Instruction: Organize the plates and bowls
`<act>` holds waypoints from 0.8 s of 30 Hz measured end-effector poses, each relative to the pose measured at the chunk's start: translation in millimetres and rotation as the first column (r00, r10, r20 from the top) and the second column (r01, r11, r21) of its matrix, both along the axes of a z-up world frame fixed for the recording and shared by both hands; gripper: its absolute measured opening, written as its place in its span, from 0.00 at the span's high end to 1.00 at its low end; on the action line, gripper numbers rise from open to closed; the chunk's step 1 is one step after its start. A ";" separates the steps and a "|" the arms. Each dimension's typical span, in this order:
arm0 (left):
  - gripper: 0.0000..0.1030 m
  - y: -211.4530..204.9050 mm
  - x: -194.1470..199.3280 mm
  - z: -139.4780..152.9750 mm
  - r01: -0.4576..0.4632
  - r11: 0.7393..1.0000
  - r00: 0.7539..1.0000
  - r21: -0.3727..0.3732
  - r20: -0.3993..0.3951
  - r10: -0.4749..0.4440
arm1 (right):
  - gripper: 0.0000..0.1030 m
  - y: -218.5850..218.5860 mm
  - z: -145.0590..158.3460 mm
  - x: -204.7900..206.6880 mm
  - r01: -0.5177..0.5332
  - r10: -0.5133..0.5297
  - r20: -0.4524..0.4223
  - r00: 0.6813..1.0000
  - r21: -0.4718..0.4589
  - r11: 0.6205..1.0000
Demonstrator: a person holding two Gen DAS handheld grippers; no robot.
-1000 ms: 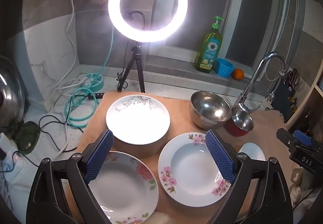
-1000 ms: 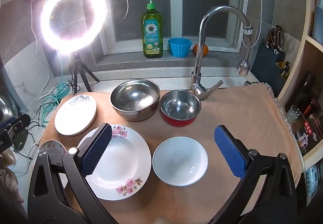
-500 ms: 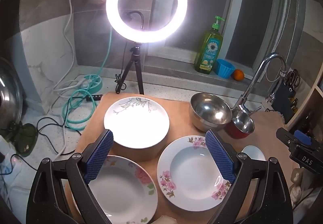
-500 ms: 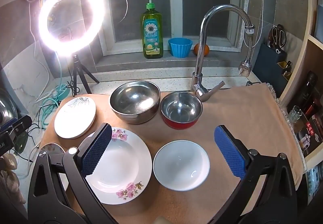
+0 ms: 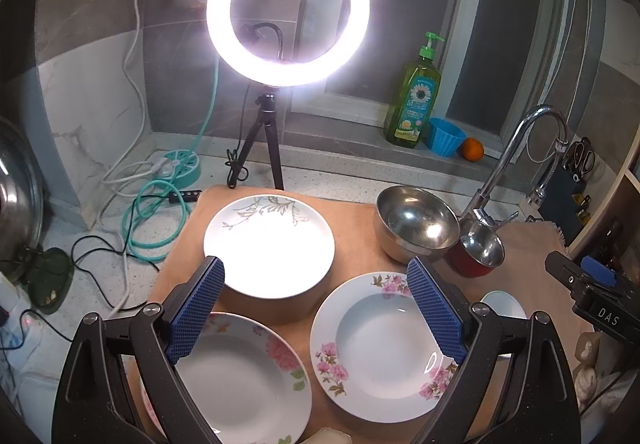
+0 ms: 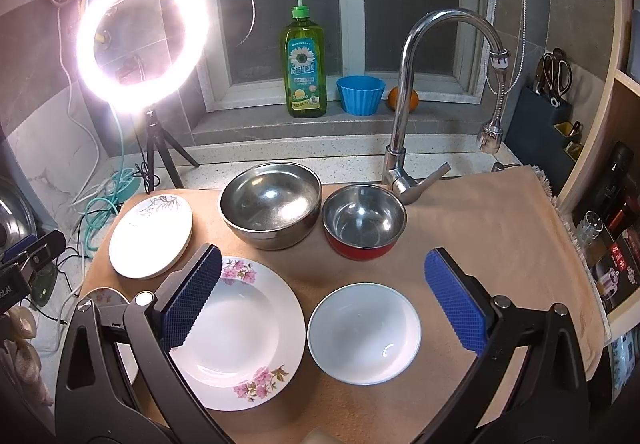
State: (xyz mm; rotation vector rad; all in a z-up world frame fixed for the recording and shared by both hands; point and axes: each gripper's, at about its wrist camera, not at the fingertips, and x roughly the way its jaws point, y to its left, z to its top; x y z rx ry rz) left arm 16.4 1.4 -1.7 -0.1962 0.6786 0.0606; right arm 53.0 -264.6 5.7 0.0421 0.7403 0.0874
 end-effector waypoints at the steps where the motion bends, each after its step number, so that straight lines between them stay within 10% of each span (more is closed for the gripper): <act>1: 0.10 0.2 -0.4 -0.1 -0.001 1.000 1.000 0.000 0.001 0.001 | 0.00 -0.6 0.2 -0.4 -0.001 0.001 0.000 1.000 -0.001 1.000; 24: 0.10 2.0 1.7 -1.6 -0.002 1.000 1.000 -0.006 -0.001 0.002 | 0.00 3.3 -1.4 6.0 -0.007 0.007 -0.005 1.000 -0.004 1.000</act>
